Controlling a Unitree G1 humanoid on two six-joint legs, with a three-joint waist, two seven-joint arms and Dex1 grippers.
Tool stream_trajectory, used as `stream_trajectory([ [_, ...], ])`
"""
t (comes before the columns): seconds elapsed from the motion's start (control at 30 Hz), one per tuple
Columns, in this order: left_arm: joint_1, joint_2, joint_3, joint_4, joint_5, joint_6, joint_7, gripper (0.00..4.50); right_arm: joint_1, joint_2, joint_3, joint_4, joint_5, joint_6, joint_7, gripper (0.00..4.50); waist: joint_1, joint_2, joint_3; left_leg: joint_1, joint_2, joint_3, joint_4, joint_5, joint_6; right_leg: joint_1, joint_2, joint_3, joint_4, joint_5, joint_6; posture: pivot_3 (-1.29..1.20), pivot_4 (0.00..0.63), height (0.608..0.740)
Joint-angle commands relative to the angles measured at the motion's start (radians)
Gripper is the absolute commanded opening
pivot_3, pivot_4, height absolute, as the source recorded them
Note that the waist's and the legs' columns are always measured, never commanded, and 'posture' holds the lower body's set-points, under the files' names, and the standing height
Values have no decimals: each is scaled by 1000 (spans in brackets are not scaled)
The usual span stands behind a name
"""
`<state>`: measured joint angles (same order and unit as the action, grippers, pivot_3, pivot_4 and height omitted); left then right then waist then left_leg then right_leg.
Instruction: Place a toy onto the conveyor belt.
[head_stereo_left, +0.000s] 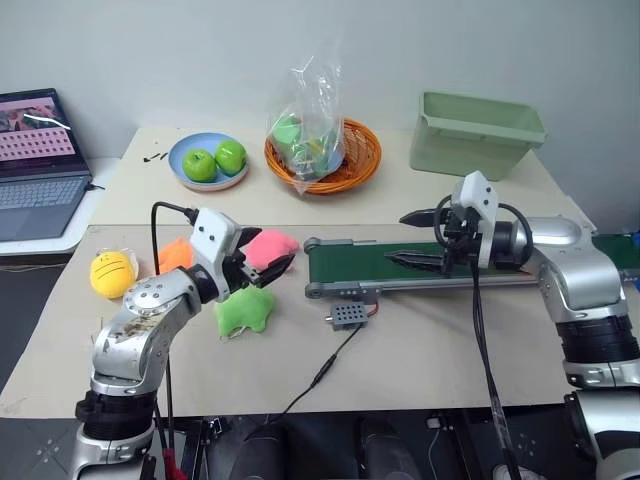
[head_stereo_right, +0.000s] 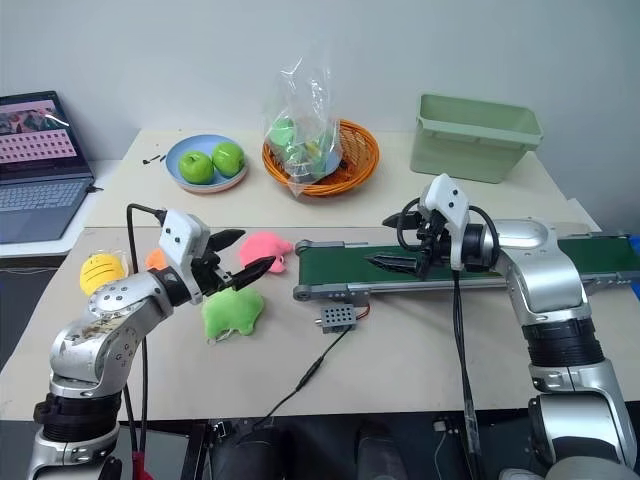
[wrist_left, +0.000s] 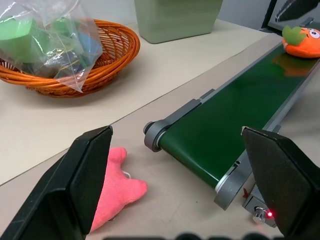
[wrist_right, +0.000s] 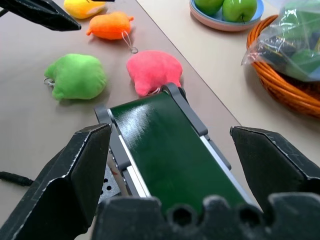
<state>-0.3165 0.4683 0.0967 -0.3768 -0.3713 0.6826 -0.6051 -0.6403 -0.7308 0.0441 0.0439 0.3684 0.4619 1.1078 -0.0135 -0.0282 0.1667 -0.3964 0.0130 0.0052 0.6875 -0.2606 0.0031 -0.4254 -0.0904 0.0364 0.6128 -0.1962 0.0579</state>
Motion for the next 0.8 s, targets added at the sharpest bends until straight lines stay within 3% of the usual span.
stream_trajectory([
  [0.03,-18,7,-7,-10,20,-56,17,4391,2,-9,-54,-48,28,10,-15,4500,1,0,0,0,0,0,0,0,0,0,0,0,0,0,0,0,150,740],
  [0.37,-79,5,13,-40,-147,43,-41,4391,-14,-5,-72,-58,45,25,-40,4500,1,0,0,0,0,0,0,0,0,0,0,0,0,0,0,0,150,740],
  [0.8,-169,26,0,-54,-226,107,-38,4391,-52,-6,-127,-103,150,103,-40,4500,0,0,0,0,0,0,0,0,0,0,0,0,0,0,0,0,150,740],
])
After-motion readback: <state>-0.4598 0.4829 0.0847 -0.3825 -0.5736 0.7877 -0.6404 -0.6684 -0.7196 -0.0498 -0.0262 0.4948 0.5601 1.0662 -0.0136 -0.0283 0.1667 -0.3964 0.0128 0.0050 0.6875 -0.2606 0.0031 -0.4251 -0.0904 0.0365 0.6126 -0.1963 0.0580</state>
